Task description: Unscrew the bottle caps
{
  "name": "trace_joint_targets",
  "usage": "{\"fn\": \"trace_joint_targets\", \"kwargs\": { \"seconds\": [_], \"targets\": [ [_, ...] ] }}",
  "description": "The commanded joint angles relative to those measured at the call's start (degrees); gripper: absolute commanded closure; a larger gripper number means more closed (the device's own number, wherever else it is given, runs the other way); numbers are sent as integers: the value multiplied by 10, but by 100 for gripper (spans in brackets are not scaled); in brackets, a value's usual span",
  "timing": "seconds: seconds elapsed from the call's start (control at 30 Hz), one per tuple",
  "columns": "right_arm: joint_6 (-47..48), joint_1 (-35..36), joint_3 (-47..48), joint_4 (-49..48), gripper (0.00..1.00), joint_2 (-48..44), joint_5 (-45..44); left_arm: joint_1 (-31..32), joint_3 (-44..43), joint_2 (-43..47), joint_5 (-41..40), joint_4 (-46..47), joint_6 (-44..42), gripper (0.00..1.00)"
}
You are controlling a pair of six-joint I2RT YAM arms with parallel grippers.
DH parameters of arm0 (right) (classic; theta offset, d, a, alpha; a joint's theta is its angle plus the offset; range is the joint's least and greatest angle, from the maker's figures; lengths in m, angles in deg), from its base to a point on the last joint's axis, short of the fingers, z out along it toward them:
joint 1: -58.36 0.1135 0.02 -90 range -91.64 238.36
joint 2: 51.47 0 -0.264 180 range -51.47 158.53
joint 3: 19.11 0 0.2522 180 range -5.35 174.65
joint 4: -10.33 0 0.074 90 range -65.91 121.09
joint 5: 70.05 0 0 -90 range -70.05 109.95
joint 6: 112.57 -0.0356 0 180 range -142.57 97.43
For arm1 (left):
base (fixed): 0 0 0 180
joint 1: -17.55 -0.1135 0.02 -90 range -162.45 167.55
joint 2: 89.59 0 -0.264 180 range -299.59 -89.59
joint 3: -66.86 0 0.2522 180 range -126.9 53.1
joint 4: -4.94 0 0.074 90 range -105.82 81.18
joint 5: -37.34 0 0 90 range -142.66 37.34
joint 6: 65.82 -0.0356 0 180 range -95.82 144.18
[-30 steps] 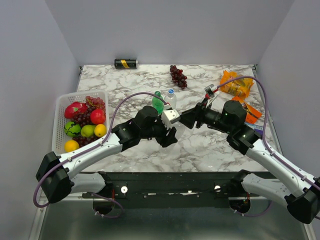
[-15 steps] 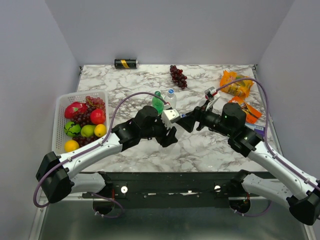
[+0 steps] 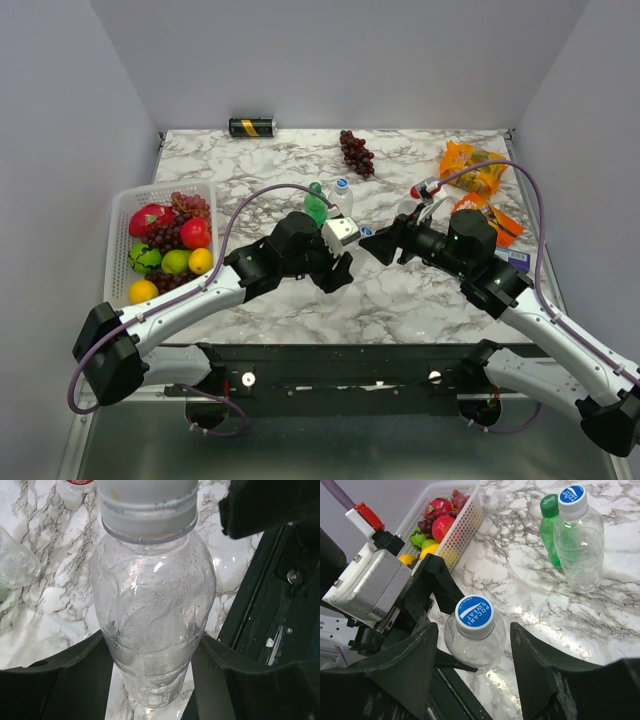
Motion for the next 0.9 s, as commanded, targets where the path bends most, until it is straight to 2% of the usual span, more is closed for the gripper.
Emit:
{"fn": "trace_joint_targets", "kwargs": {
  "seconds": [0.0,0.33,0.87],
  "targets": [
    [-6,3,-7,-8,35,-12,7,2,-13,-3,-25,-1,-6,63],
    [-13,3,-7,-22,40,-2,28,3,-14,-6,-43,-7,-8,64],
    [-24,5,-9,-56,40,30,57,18,-15,-18,-39,-7,-12,63]
  ]
}}
